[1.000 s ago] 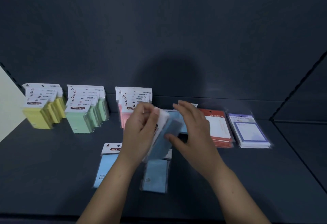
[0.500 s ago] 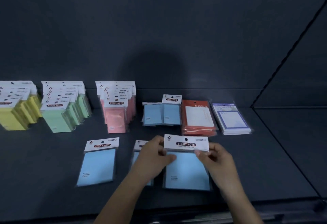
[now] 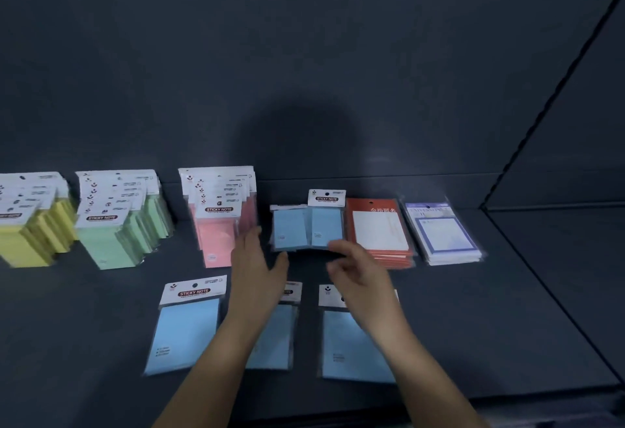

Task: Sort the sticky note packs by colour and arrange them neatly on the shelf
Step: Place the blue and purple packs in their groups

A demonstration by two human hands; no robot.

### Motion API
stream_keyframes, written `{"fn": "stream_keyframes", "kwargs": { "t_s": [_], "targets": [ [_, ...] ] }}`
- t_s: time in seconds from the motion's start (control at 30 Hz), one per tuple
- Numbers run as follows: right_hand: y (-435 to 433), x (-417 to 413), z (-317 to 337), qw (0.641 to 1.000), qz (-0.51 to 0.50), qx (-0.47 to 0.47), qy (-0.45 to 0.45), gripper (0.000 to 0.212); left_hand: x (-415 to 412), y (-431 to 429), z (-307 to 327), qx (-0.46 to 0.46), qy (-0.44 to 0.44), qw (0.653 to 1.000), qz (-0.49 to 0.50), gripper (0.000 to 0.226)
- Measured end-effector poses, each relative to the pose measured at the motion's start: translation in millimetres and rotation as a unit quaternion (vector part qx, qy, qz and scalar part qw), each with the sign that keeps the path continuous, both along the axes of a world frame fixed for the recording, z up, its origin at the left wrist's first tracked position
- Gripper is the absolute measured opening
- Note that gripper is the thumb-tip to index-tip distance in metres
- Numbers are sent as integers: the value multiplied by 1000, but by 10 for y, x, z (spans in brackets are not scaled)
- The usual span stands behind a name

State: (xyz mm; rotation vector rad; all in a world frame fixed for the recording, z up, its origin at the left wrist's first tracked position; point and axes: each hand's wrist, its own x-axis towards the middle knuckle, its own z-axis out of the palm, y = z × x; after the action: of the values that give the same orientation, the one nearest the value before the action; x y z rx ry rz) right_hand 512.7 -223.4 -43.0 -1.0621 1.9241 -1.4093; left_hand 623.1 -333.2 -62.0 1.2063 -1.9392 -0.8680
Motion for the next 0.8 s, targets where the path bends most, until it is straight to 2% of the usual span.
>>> {"fn": "stream_keyframes", "kwargs": {
  "t_s": [0.07,0.13,0.23,0.33,0.43,0.5,0.57,0.67,0.8],
  "targets": [
    [-242,84,54,992,60,28,-110,40,-27,-42,34,6,27,999,-37,34],
    [-443,149,51,990,71,50,-111,41,-51,-64,33,29,41,997,-61,41],
    [-612,226,37,987,24,36,-155,38,-69,-74,-3,31,51,997,-57,44],
    [-643,258,2,975,-32,14,-219,41,-67,-42,52,33,98,995,-9,28],
    [-564,297,2,977,-51,-5,-206,32,-33,-13,84,96,202,974,45,20],
    [-505,339,-19,971,-47,-22,-233,20,11,5,112,151,270,949,68,23],
    [-449,382,-43,964,-50,-36,-257,14,85,27,139,175,300,936,58,25],
    [-392,389,-79,972,-57,-67,-220,14,254,69,181,222,315,923,-8,31],
    [-293,386,-79,989,9,-45,-143,20,511,197,180,271,246,927,-84,40]
  ]
}}
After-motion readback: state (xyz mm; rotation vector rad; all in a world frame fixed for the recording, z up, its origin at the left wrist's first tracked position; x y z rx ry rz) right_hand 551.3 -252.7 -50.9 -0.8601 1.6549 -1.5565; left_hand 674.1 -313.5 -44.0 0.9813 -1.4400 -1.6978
